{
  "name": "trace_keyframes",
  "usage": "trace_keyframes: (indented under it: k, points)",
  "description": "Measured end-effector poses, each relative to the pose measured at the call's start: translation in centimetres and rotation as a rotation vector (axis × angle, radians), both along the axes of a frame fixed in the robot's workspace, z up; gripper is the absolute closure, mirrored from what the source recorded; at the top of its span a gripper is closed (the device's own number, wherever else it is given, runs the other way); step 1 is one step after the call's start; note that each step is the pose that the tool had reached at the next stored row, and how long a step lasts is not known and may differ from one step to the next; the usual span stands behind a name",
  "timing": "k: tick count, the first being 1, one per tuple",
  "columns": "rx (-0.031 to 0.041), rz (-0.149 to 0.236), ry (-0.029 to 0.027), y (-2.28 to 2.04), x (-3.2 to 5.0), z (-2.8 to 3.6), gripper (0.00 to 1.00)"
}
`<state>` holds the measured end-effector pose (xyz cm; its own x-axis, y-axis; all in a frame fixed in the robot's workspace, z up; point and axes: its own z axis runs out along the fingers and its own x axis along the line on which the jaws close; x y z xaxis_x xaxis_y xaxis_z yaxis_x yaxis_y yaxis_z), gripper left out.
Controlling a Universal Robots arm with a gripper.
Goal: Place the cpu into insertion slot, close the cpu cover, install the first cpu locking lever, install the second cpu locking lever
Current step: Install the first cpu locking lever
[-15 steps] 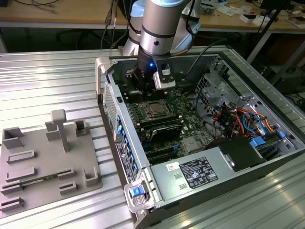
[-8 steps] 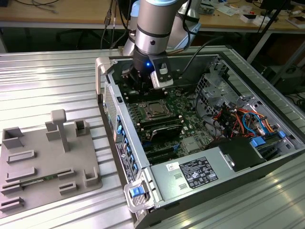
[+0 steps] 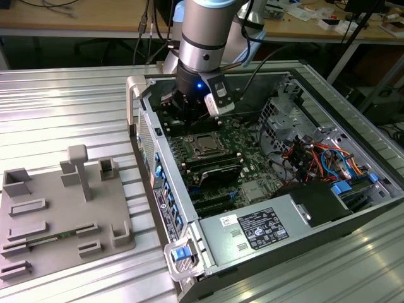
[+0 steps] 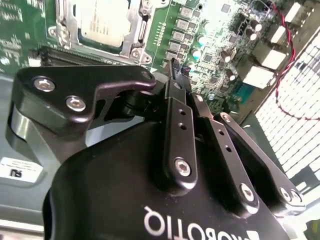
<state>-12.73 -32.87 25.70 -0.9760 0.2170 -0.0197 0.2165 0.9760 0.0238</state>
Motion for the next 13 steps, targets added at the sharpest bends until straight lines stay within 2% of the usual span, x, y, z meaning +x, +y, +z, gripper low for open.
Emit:
trace_keyframes:
  k: [13]
  points:
    - [0.0,0.007,0.0,0.0,0.0,0.0,0.89]
